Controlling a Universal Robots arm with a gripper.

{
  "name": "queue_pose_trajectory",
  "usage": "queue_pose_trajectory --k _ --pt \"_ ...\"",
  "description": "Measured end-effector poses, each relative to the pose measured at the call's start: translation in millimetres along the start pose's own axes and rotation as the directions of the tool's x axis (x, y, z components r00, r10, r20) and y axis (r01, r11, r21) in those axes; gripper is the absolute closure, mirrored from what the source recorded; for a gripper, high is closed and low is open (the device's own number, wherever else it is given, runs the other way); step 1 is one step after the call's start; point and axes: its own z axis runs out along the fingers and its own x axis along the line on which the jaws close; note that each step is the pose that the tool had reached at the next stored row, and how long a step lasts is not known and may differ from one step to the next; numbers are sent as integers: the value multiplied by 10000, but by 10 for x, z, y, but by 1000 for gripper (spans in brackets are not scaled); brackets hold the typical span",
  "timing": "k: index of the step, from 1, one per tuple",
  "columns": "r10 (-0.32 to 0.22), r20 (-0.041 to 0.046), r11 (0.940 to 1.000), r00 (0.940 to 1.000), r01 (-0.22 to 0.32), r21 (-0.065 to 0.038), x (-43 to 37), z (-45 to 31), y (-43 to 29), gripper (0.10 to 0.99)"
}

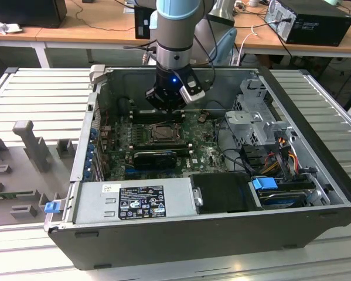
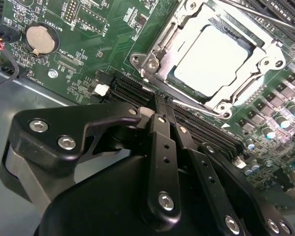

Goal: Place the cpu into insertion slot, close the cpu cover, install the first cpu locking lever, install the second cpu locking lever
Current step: 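Install the first cpu locking lever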

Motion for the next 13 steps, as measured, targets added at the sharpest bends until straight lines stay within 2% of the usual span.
queue_pose_trajectory --k 7,10,13 --pt "-57 -5 10000 10000 57 49 -9 56 -4 980" --pt "-60 -10 9999 10000 60 141 -9 67 -5 980" --pt "-62 -10 9998 10000 62 182 -9 82 -6 980"
